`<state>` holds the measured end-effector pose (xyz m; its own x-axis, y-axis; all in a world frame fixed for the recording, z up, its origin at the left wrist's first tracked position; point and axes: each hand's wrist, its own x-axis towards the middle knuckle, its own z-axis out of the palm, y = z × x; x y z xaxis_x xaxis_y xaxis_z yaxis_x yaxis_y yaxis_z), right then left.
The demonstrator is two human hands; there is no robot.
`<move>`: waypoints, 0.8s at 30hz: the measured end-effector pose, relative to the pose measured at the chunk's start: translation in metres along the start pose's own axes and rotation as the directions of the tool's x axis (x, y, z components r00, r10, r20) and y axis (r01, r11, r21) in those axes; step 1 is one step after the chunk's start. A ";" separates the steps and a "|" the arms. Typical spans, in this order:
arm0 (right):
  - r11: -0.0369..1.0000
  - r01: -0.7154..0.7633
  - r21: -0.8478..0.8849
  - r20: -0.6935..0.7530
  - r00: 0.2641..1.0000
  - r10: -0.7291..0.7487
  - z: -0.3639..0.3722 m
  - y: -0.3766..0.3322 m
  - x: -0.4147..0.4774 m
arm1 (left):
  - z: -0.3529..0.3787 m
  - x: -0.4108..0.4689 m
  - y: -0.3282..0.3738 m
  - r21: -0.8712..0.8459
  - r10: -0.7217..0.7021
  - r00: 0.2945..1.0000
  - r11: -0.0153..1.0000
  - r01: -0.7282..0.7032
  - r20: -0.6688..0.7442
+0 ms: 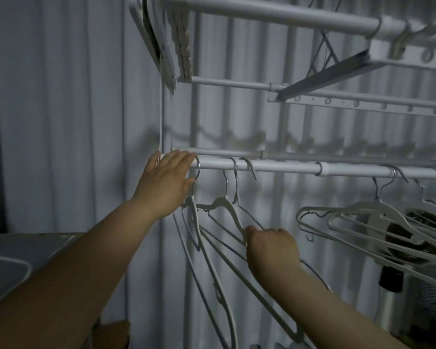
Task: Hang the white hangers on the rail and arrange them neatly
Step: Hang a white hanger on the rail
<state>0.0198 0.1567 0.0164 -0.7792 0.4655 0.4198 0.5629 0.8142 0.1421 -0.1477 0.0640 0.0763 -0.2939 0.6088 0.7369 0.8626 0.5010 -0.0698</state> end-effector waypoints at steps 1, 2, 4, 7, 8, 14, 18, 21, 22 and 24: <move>0.999 -0.017 0.037 0.011 1.000 0.017 -0.001 -0.001 0.003 | 0.000 0.000 0.001 -0.011 -0.009 1.000 1.000 0.009 -0.020; 0.996 -0.041 0.083 0.020 0.999 0.039 -0.003 -0.002 0.005 | -0.001 0.001 0.001 -0.024 -0.014 0.999 1.000 0.013 -0.028; 0.990 -0.059 0.128 0.030 0.998 0.055 -0.007 -0.005 0.015 | -0.001 0.002 0.000 -0.052 -0.015 0.999 0.999 0.013 -0.031; 0.986 -0.077 0.148 0.054 0.996 0.070 -0.015 -0.010 0.034 | -0.003 0.003 -0.003 -0.062 0.005 1.000 0.998 -0.006 -0.026; 0.984 -0.086 0.155 0.071 0.995 0.075 -0.015 -0.012 0.040 | -0.003 0.004 -0.004 -0.069 0.009 1.000 0.998 -0.011 -0.030; 0.975 -0.125 0.185 0.220 0.972 0.083 0.004 -0.014 0.048 | 0.001 0.001 -0.013 -0.085 0.028 1.000 0.996 -0.028 -0.005; 0.957 -0.175 0.231 0.305 0.947 0.100 0.031 0.001 0.026 | 0.009 -0.007 -0.008 -0.176 -0.013 0.998 0.984 0.002 -0.064; 0.934 -0.220 0.282 0.339 0.933 0.117 0.040 0.016 -0.001 | 0.016 -0.022 0.008 -0.305 -0.030 0.980 0.952 -0.032 -0.195; 0.923 -0.232 0.307 0.342 0.932 0.121 0.039 0.022 -0.011 | 0.017 -0.028 0.015 -0.330 0.001 0.975 0.941 -0.076 -0.222; 0.903 -0.231 0.362 0.331 0.938 0.108 0.037 0.035 -0.032 | 0.020 -0.044 0.031 -0.360 0.074 0.968 0.919 -0.158 -0.238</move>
<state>0.0543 0.1833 -0.0256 -0.7611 0.6388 0.1122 0.5889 0.7531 -0.2932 -0.1159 0.0651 0.0282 -0.1232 0.4802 0.8685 0.9879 0.1423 0.0614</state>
